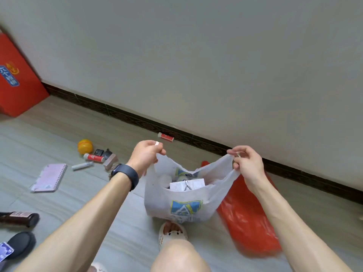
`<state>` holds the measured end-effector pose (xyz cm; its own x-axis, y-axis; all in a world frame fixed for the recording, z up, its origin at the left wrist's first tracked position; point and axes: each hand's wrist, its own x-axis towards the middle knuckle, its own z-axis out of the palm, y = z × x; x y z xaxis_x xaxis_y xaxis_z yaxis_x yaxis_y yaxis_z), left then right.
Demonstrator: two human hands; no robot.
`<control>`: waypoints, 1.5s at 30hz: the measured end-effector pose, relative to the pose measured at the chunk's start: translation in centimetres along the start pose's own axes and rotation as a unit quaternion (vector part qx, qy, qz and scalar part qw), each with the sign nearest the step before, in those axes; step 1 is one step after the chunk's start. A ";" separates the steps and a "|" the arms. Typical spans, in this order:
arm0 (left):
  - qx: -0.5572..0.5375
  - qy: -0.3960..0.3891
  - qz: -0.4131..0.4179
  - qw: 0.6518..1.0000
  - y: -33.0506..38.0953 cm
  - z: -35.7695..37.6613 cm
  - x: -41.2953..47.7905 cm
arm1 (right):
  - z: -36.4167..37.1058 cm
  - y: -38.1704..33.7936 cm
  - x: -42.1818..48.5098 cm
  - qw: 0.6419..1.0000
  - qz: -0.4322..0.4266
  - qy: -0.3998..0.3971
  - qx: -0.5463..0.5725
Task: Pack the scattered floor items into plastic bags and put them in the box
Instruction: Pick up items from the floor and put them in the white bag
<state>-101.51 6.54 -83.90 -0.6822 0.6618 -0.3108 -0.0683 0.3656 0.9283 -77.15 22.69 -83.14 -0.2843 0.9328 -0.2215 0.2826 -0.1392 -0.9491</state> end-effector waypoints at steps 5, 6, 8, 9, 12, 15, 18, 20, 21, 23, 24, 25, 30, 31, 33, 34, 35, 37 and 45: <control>0.188 -0.020 -0.026 0.982 -4.5 -1.5 -2.6 | 2.9 2.8 -2.3 0.927 -0.098 -0.126 -0.340; 0.219 -0.012 -0.016 0.976 -5.3 -1.6 -2.9 | 3.1 3.6 -2.7 0.879 -0.108 -0.148 -0.441; 0.295 -0.013 0.038 0.955 -6.4 -1.6 -3.1 | 2.9 4.9 -3.1 0.794 -0.104 -0.165 -0.576; 0.338 -0.021 0.063 0.939 -6.7 -1.5 -3.1 | 2.8 5.5 -3.3 0.765 -0.094 -0.162 -0.616; 0.520 -0.028 0.090 0.849 -6.9 -1.0 -2.9 | 2.3 6.5 -3.5 0.702 -0.069 -0.146 -0.694; 0.661 -0.018 0.053 0.748 -6.7 -0.4 -2.6 | 1.7 7.1 -2.6 0.649 -0.023 -0.163 -0.743; 0.729 -0.030 0.034 0.683 -7.9 -0.1 -1.7 | 1.1 7.6 -1.4 0.625 0.016 -0.172 -0.761; 0.755 -0.046 0.043 0.653 -9.0 0.1 -1.2 | 0.9 7.3 -0.2 0.621 0.010 -0.164 -0.766; 0.762 -0.047 0.049 0.643 -9.3 0.0 -1.0 | 0.9 6.9 0.5 0.622 -0.004 -0.158 -0.767; 0.772 -0.032 0.065 0.632 -9.2 -0.3 -0.5 | 0.9 6.1 1.8 0.631 -0.029 -0.149 -0.761; 0.781 -0.027 0.065 0.621 -9.1 -0.7 -0.1 | 0.9 6.0 2.3 0.635 -0.037 -0.144 -0.758; 0.791 -0.033 0.053 0.609 -9.0 -1.0 0.2 | 1.0 6.3 2.5 0.639 -0.042 -0.141 -0.755; 0.763 -0.120 0.002 0.635 -9.0 -2.7 0.2 | 1.1 10.0 1.1 0.643 -0.043 -0.162 -0.748; 0.749 -0.132 0.018 0.649 -9.3 -2.7 0.1 | 1.2 10.4 0.8 0.647 -0.050 -0.161 -0.744; 0.725 -0.144 0.054 0.671 -10.2 -2.3 -0.3 | 1.5 10.9 0.0 0.655 -0.077 -0.152 -0.736; 0.718 -0.145 0.070 0.678 -10.6 -1.9 -0.4 | 1.8 11.1 -0.3 0.660 -0.088 -0.146 -0.732; 0.713 -0.149 0.081 0.681 -10.9 -1.6 -0.4 | 2.1 11.3 -0.6 0.663 -0.095 -0.142 -0.729; 0.711 -0.159 0.099 0.678 -11.2 -0.7 -0.6 | 2.6 11.6 -0.8 0.670 -0.103 -0.141 -0.721; 0.618 -0.032 -0.027 0.785 -15.0 -0.8 -0.9 | 2.7 10.5 -0.1 0.785 -0.028 -0.148 -0.601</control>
<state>-100.49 -0.08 -97.36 -0.6625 0.6403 -0.3887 0.6892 0.7243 0.0184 -76.60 20.24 -93.70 -0.4772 0.7829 -0.3992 0.8718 0.4791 -0.1025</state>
